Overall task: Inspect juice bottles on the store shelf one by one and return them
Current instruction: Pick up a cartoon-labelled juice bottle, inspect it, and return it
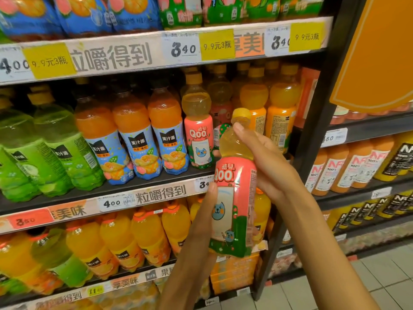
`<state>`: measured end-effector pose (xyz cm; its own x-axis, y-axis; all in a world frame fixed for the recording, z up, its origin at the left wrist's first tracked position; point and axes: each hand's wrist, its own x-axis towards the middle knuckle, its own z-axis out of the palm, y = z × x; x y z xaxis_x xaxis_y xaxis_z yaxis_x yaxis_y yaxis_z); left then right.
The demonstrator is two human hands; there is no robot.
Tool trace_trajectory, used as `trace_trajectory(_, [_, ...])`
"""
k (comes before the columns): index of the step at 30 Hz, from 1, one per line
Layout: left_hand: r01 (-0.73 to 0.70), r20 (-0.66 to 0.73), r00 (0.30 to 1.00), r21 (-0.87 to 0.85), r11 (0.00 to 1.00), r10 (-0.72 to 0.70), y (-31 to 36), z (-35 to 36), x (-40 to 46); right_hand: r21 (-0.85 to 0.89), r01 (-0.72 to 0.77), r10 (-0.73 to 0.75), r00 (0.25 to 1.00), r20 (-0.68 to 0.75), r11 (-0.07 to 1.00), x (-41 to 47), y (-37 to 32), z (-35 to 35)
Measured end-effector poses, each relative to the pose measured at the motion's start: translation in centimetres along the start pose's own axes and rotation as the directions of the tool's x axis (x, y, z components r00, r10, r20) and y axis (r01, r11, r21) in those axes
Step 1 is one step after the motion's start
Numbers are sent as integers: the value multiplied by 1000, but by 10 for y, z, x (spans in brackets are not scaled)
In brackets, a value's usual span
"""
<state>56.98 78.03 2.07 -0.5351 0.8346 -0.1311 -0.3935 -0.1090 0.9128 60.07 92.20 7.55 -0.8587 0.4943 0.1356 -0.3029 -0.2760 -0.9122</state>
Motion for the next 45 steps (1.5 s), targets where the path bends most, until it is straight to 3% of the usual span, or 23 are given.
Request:
trace_trajectory(4, [57,113,993,-169,984,-38,1,3,-6,143,-136,152,983,-107,980,6,8,-1])
trace_trajectory(9, [103,258,965,-221,970,-44,10,4,-9,292,-256,307,941,-144,921,8,17,-8])
trace_trajectory(18, [197,280,954,-314,929,-107,17,5,-6,278,-356,395,913,-98,892,14,20,-13])
trace_trajectory(22, [159,300,951,-270,950,-74,12,-5,-4,274,-302,335,938,-82,913,18,14,-10])
trace_trajectory(30, [-15,139,990,7,1000,14,2,-17,0,89,-36,36,999,-5,995,9,8,-5])
trace_trajectory(34, [-158,65,987,222,962,147,1,-21,9,-152,17,-18,1000,-7,988,0,5,1])
trace_trajectory(45, [-334,99,942,360,871,320,-12,-21,28,-181,300,-279,951,133,937,-18,5,5])
